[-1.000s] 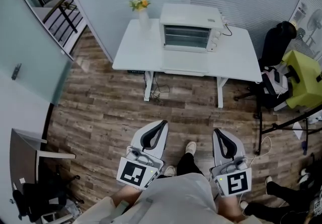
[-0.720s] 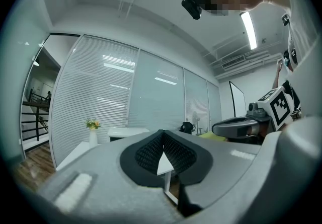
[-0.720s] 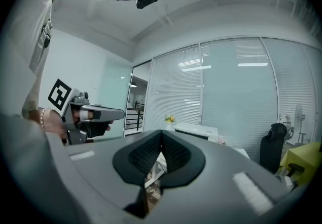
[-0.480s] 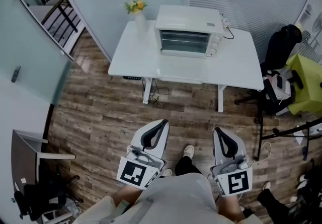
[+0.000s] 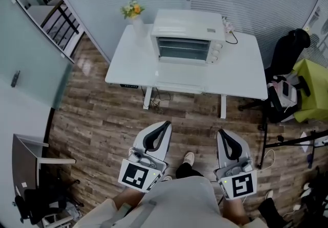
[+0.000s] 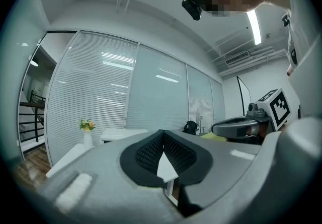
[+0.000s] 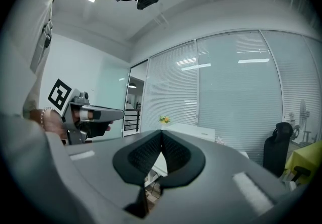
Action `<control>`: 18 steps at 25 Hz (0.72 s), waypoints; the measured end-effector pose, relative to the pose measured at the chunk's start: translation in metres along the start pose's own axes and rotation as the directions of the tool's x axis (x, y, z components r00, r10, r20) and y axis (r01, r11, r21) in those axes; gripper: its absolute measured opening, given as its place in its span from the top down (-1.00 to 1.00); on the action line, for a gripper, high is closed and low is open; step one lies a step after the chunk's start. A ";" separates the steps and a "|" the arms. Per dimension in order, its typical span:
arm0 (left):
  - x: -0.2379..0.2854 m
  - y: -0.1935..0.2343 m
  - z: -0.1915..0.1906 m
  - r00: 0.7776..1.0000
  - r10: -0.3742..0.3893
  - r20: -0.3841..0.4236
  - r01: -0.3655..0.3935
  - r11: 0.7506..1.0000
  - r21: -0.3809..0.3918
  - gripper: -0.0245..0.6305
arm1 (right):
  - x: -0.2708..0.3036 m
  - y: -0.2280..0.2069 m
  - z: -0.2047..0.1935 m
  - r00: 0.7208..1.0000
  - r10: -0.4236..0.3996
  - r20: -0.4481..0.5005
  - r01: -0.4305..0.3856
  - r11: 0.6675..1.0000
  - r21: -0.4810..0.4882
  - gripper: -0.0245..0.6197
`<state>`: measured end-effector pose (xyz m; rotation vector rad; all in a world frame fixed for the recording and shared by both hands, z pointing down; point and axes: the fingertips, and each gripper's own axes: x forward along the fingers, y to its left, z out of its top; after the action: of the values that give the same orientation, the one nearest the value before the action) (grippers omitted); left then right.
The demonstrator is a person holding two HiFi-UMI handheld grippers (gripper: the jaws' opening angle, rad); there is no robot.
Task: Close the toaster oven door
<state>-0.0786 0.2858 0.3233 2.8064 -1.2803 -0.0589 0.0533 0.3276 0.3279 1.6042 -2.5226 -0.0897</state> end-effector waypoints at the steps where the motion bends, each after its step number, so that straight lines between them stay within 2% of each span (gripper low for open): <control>1: 0.007 0.000 0.000 1.000 0.001 0.000 -0.001 1.000 0.001 0.93 | 0.003 -0.006 -0.001 1.000 0.000 -0.001 0.000 1.000 0.000 0.91; 18: 0.091 -0.002 -0.004 0.999 0.036 -0.001 -0.036 0.999 -0.004 0.93 | 0.036 -0.088 -0.009 1.000 0.031 0.005 -0.031 0.999 -0.009 0.91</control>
<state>-0.0177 0.2183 0.3258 2.7783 -1.3287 -0.0587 0.1184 0.2577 0.3290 1.5631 -2.5461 -0.1012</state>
